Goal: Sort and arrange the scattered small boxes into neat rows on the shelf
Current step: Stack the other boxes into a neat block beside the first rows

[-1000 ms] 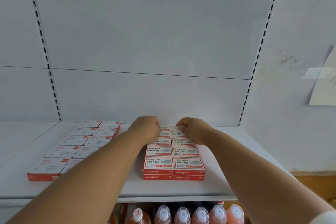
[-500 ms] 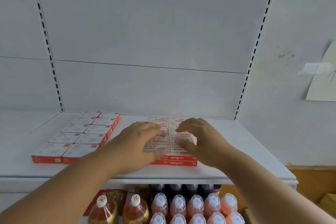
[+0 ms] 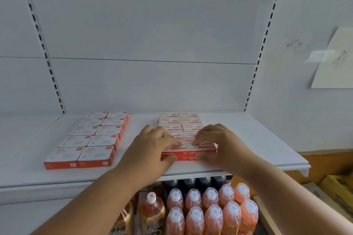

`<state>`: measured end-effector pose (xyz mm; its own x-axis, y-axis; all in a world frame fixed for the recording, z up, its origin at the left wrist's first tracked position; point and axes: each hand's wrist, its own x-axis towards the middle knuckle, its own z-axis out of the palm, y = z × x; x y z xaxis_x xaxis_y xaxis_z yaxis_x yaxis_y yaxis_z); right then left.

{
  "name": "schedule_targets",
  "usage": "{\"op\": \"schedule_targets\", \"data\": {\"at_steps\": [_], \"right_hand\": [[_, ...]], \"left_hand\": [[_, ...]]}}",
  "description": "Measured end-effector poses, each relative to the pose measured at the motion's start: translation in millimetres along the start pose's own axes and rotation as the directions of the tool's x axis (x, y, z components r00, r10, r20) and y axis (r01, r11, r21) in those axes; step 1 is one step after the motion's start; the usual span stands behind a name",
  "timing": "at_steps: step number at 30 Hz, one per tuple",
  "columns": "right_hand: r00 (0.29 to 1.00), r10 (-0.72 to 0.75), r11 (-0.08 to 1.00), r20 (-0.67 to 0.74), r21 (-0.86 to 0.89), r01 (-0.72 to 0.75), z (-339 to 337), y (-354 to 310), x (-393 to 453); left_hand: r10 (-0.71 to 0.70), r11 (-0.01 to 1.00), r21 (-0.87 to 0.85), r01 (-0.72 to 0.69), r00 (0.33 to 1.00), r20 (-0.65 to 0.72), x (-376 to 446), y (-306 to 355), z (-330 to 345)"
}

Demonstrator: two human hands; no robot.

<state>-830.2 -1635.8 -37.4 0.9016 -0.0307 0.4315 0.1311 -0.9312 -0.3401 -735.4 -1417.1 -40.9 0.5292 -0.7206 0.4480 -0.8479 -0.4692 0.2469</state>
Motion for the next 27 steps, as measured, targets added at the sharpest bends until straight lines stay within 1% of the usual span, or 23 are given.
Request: {"op": "schedule_targets", "data": {"at_steps": [4, 8, 13, 18, 21, 22, 23, 25, 27], "right_hand": [[1.0, 0.028, 1.0, -0.001, 0.004, -0.028, 2, -2, -1], [0.999, 0.047, 0.999, 0.004, 0.018, -0.048, 2, -4, -4], [0.997, 0.073, 0.997, -0.04, 0.025, -0.072, 4, -9, -6], [0.998, 0.041, 0.998, -0.055, -0.041, -0.043, 3, -13, -13], [0.989, 0.06, 0.995, -0.136, -0.075, -0.071, -2, -10, -24], [0.988, 0.079, 0.992, -0.132, -0.082, -0.091, -6, -9, -27], [0.989, 0.107, 0.989, -0.098, -0.094, -0.116, -9, -9, -28], [0.99, 0.143, 0.98, -0.01, -0.141, -0.143, -12, -9, -28], [0.989, 0.148, 0.979, 0.026, -0.145, -0.143, -13, -7, -27]], "left_hand": [[0.022, 1.0, 0.011, -0.022, 1.0, -0.014, -1, -3, 2], [0.01, 1.0, -0.006, -0.01, 1.0, -0.012, -2, -2, 3], [-0.022, 1.0, -0.019, 0.022, 1.0, -0.011, -5, 3, 0], [-0.064, 0.997, -0.032, 0.064, 0.998, 0.007, -6, 6, -2], [-0.138, 0.99, 0.003, 0.139, 0.988, -0.073, -12, 8, -5], [-0.171, 0.985, 0.003, 0.172, 0.981, -0.092, -15, 8, -7], [-0.199, 0.98, -0.001, 0.2, 0.976, -0.085, -17, 9, -9], [-0.239, 0.971, 0.015, 0.239, 0.971, -0.018, -21, 11, -11], [-0.261, 0.965, 0.023, 0.26, 0.965, 0.011, -23, 12, -11]]}}
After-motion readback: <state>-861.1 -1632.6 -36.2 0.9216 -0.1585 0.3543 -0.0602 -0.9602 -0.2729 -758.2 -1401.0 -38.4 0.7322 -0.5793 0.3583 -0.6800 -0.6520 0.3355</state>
